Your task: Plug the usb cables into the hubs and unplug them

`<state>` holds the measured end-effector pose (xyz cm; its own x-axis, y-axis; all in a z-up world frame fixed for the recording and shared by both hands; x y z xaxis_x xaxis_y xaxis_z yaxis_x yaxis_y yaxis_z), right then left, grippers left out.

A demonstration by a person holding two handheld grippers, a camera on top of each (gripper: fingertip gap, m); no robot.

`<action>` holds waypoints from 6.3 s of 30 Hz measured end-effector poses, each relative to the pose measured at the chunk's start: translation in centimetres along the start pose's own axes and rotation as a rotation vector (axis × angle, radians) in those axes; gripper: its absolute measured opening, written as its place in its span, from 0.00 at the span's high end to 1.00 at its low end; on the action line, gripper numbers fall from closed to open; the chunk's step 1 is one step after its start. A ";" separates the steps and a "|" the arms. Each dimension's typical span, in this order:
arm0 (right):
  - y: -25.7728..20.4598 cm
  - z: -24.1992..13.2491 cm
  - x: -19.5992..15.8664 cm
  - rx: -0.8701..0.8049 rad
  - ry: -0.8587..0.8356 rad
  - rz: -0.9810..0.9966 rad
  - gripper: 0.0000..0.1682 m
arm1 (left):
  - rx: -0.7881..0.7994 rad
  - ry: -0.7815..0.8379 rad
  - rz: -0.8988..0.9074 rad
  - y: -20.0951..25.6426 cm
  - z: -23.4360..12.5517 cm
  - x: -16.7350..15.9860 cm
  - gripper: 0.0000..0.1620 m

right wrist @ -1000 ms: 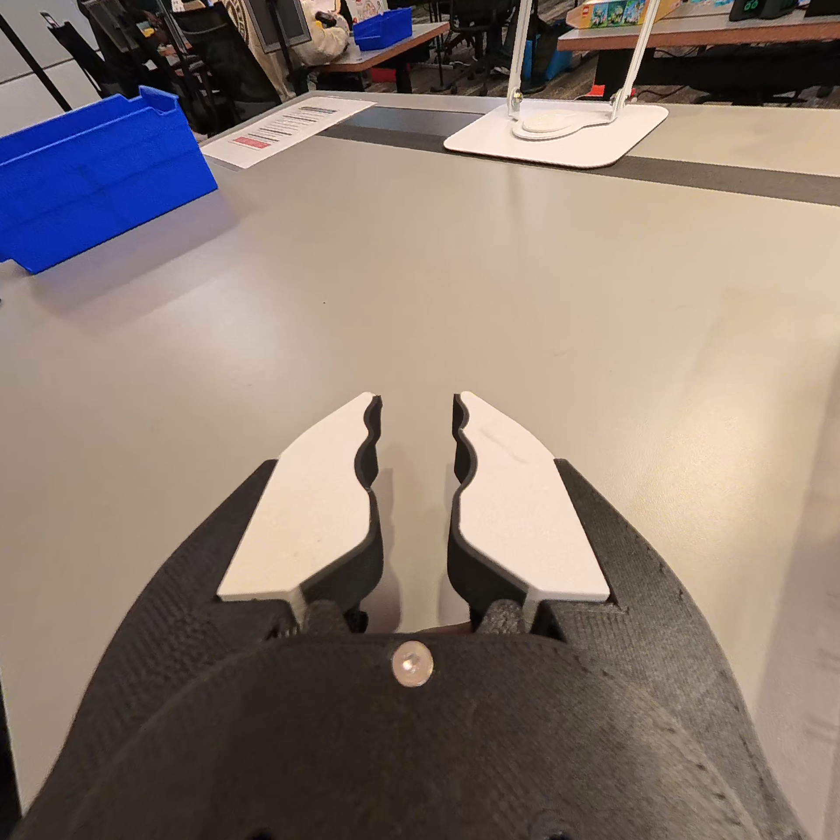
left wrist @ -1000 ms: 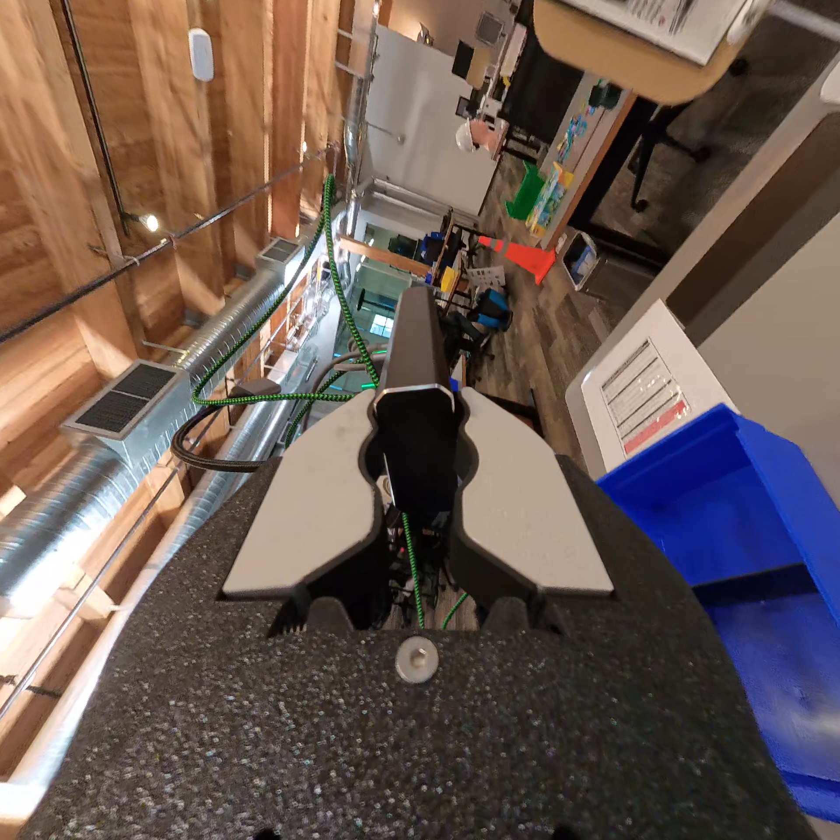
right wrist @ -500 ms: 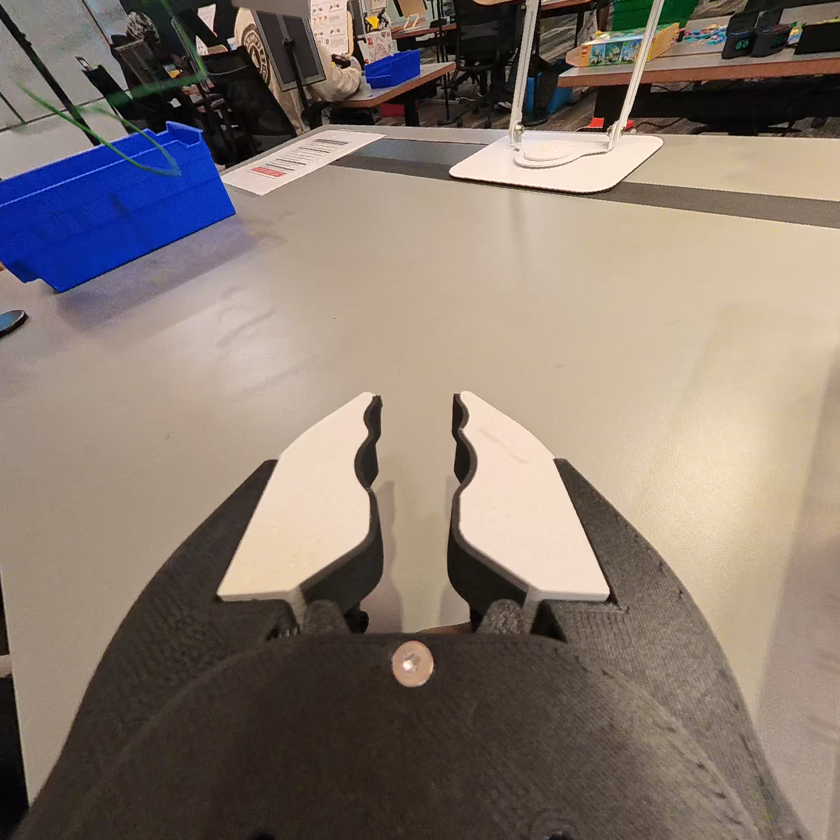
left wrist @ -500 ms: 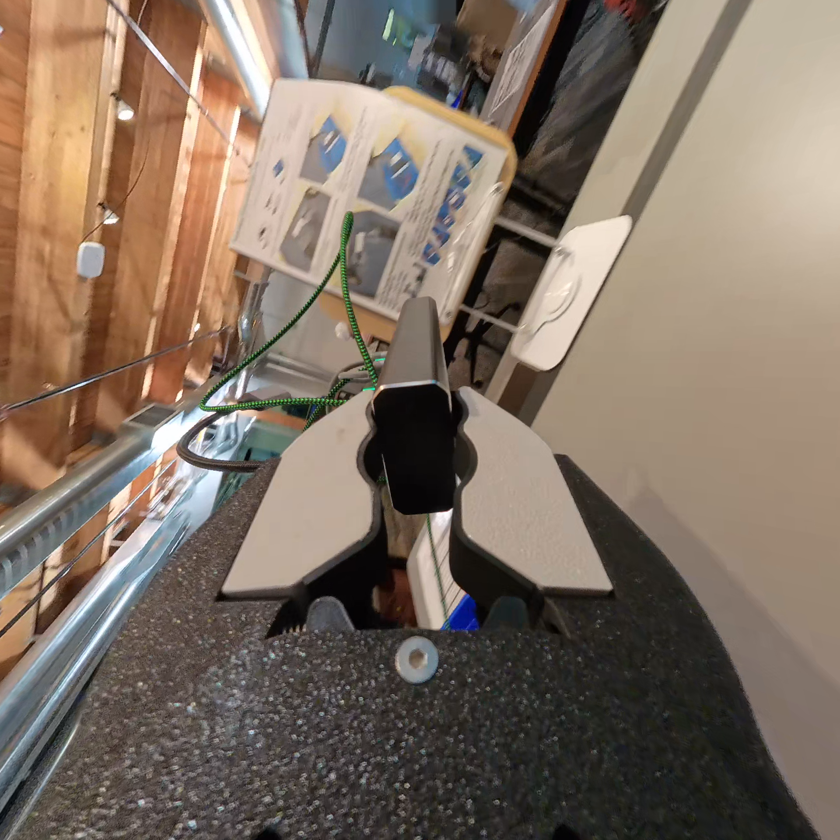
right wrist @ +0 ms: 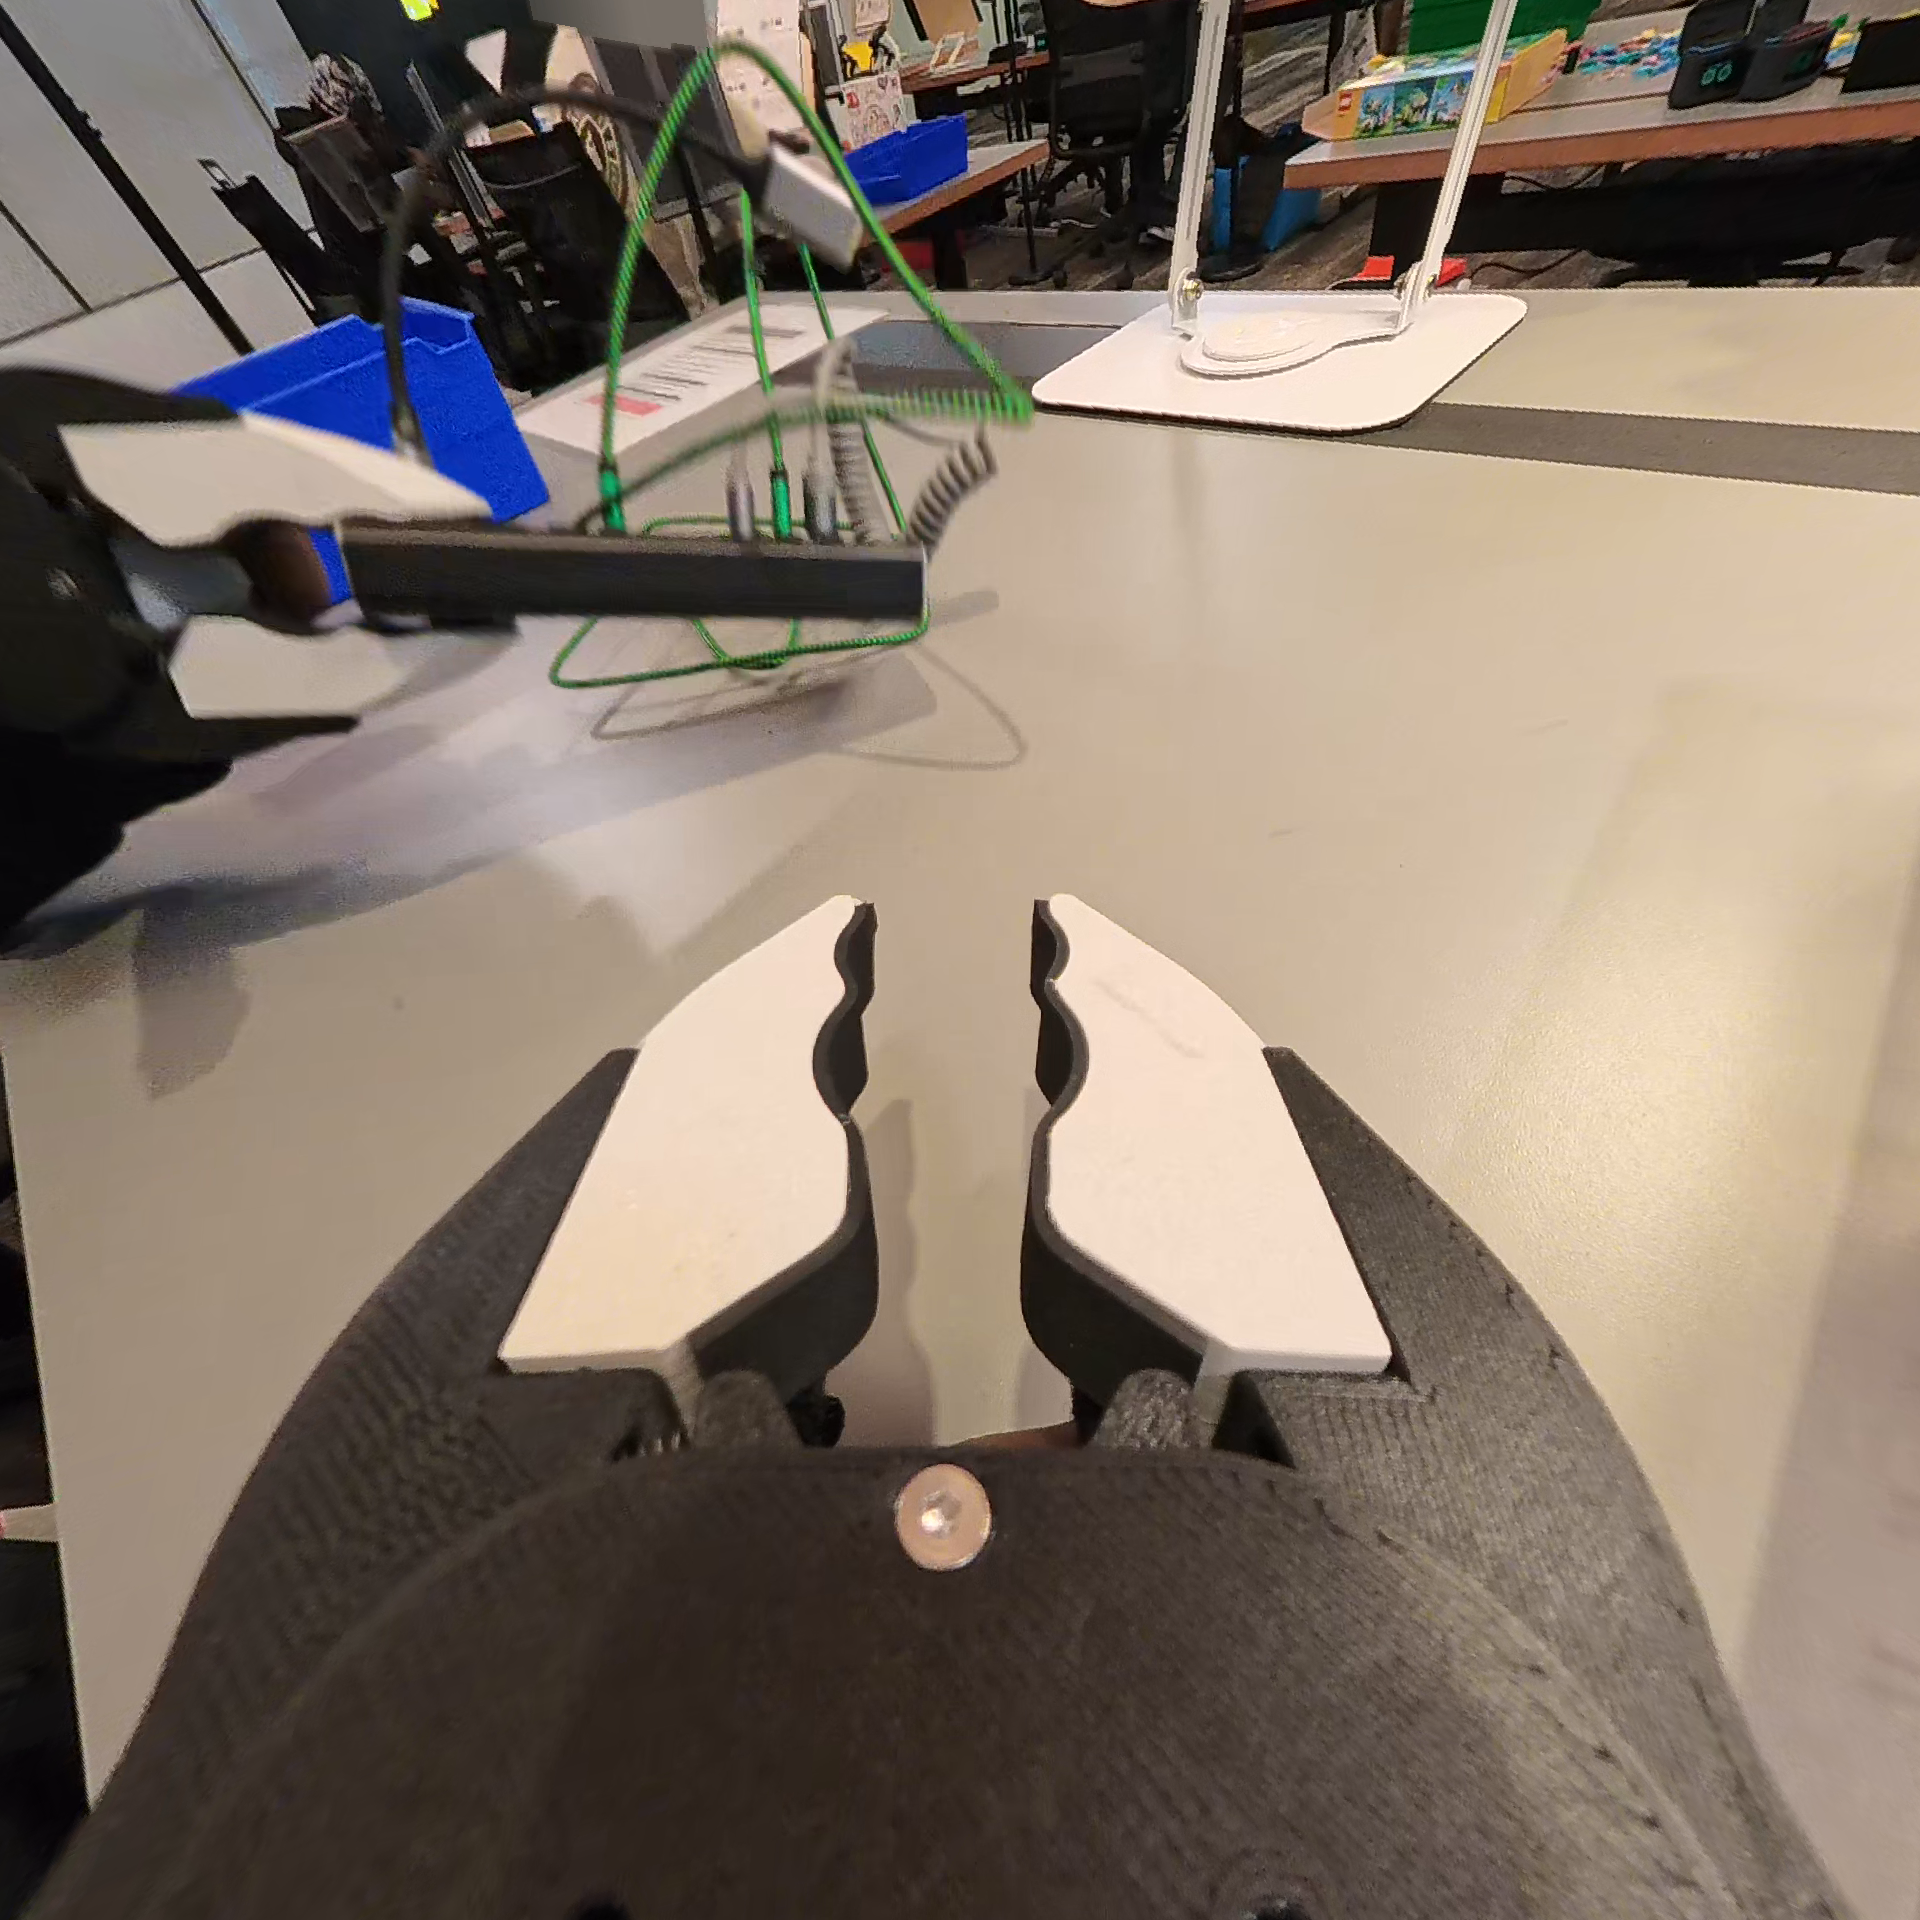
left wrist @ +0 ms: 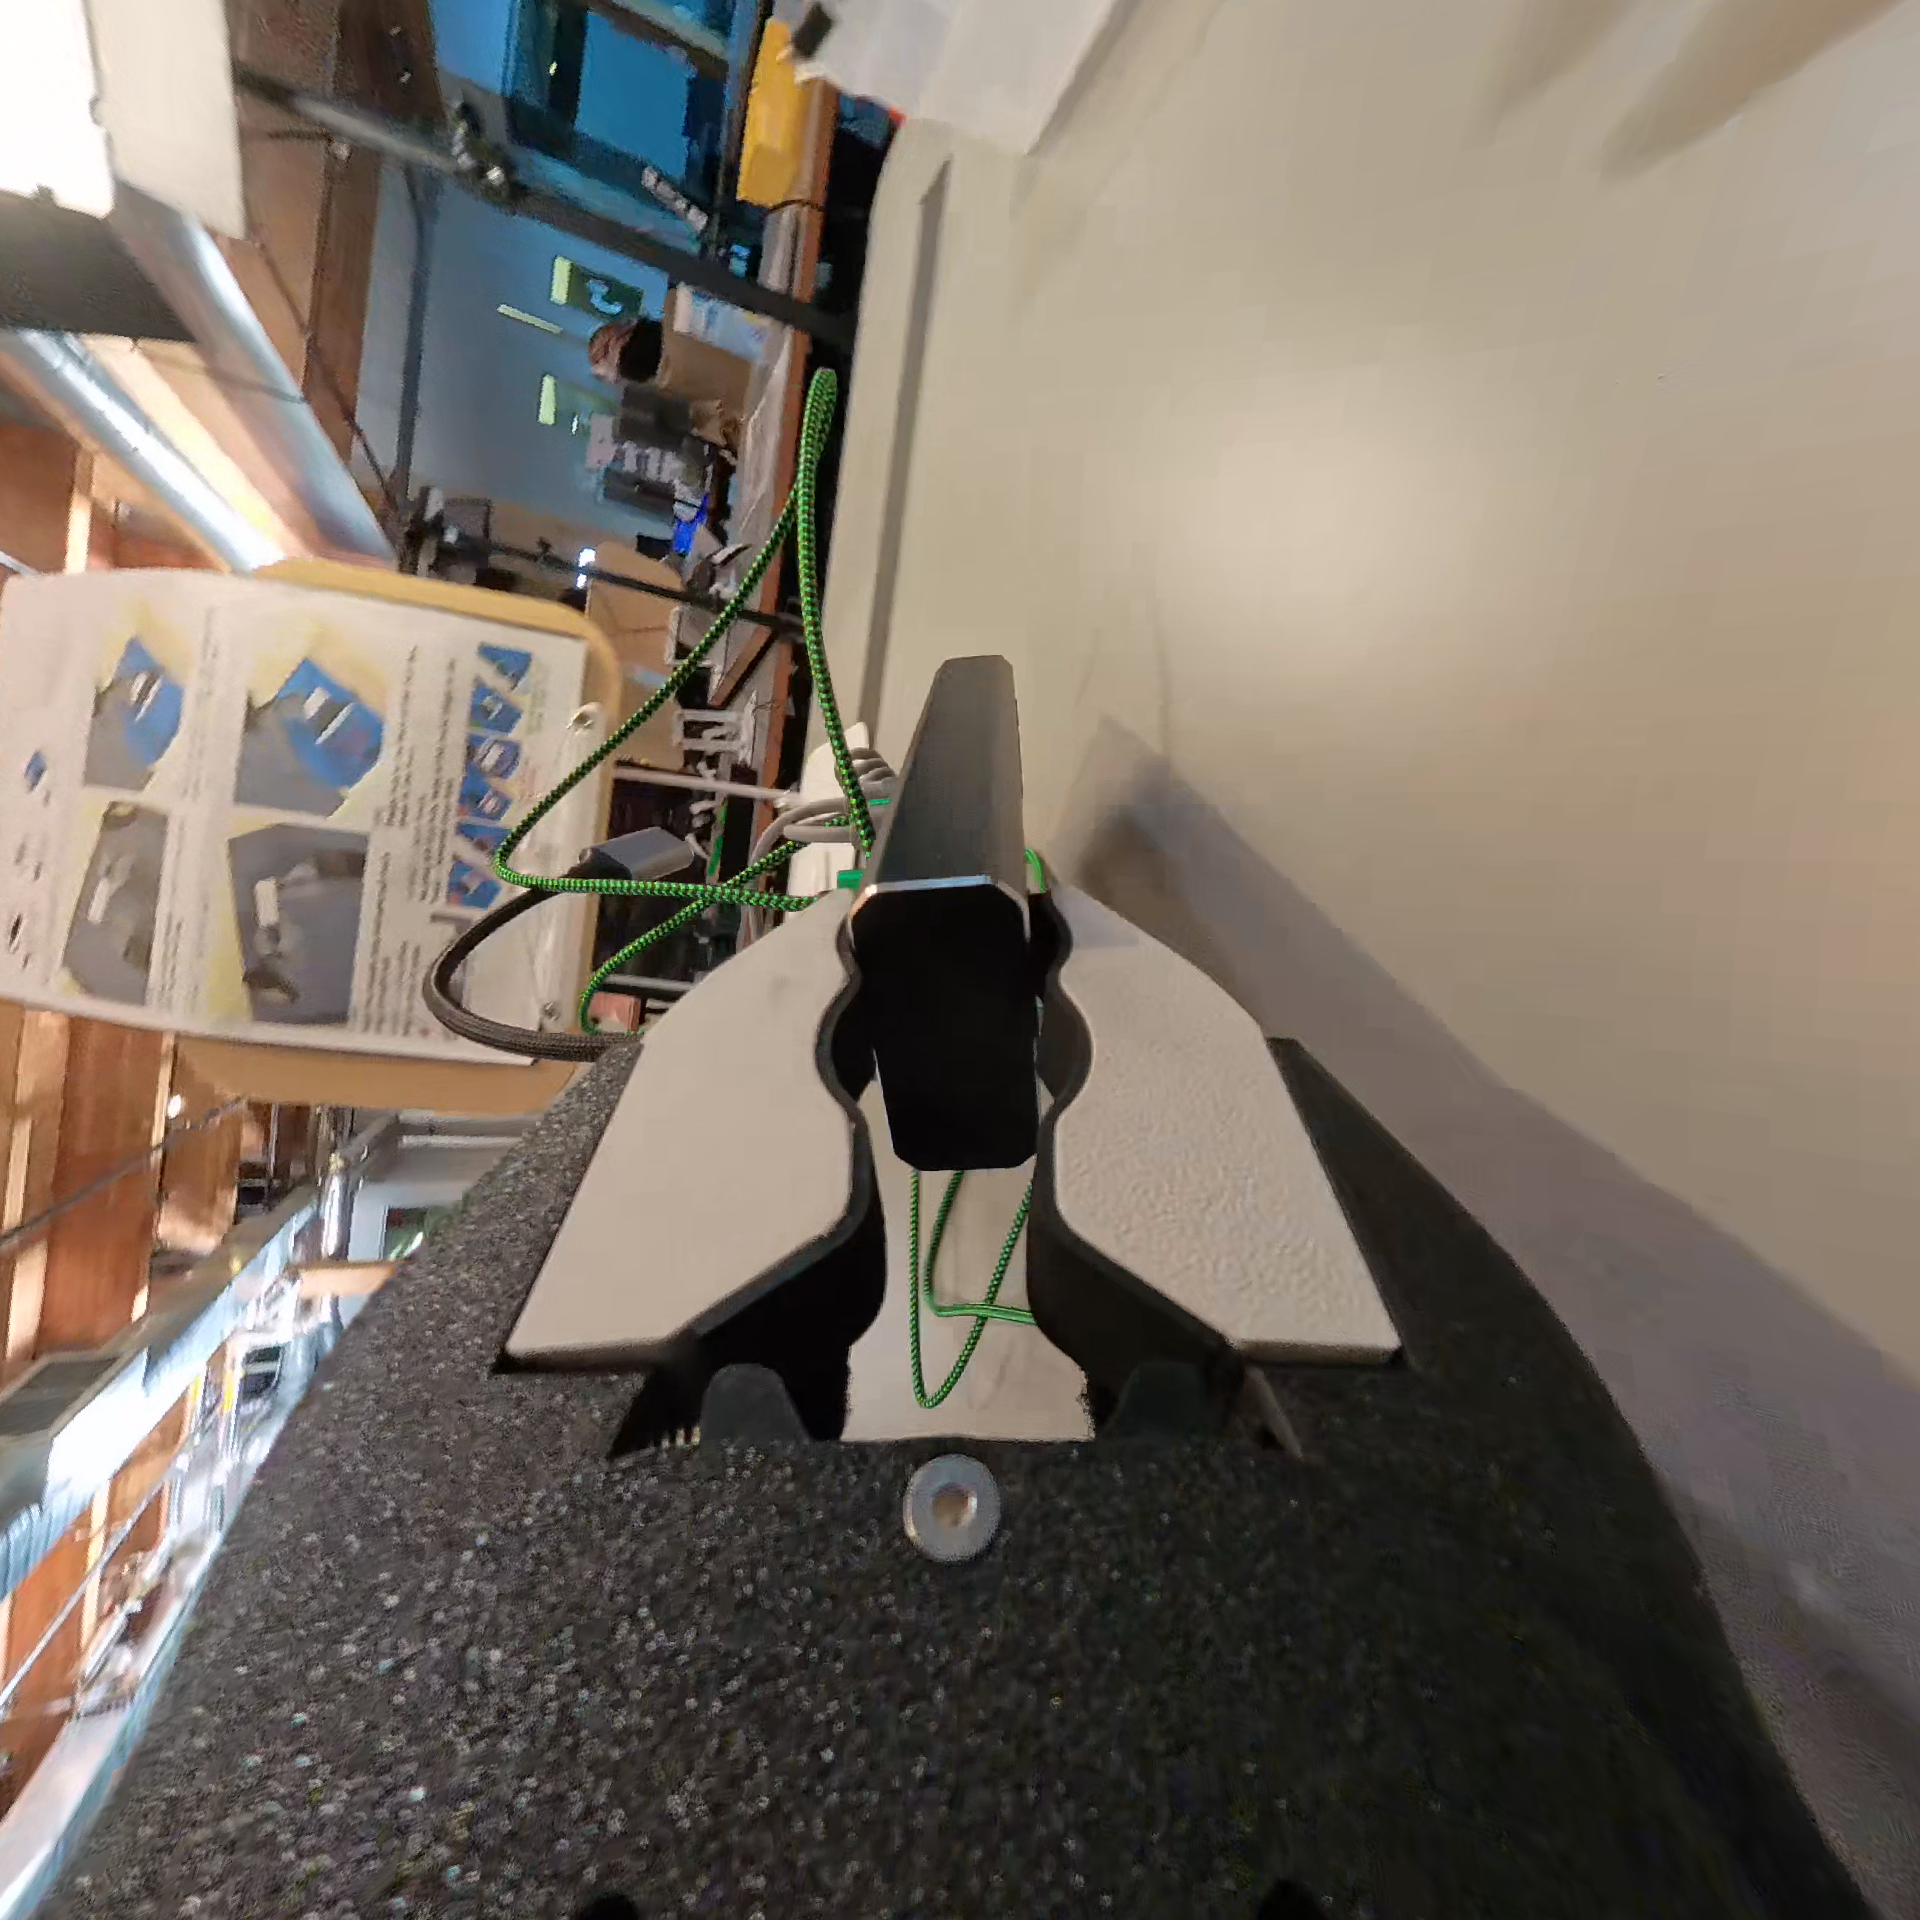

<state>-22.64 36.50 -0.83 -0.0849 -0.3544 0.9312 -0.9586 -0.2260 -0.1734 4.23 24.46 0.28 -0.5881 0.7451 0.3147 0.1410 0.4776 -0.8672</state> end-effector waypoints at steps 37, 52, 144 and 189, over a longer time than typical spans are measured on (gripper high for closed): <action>-14.3 12.7 4.7 0.617 -0.183 -0.232 0.97 | 0.036 0.116 0.397 6.7 0.3 0.9 0.81; -10.3 11.7 3.5 0.623 -0.157 -0.277 0.99 | -0.667 0.521 -0.521 -0.3 0.5 -1.1 0.78; -10.3 11.7 4.2 0.026 0.398 -0.907 0.64 | -0.730 0.921 -1.491 -3.8 5.3 -1.6 0.96; -10.1 11.1 3.8 0.092 0.381 -0.977 0.64 | -0.908 0.721 -1.213 -4.4 4.5 -1.3 0.95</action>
<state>-10.25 27.34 0.90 0.6186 0.3247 0.7154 -0.6332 -0.3331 0.6987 0.77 19.21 1.96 -0.2698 -0.3072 0.9126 0.4443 0.8011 0.4010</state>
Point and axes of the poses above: each gripper's, where its closed fingertips meet, z out along the fingers, x out of its top, y = z × x across the jaws, the point moved 8 cm from there along -z, back along the fingers, and after that the axes turned 6 degrees about -x, right-handed, at the moved point
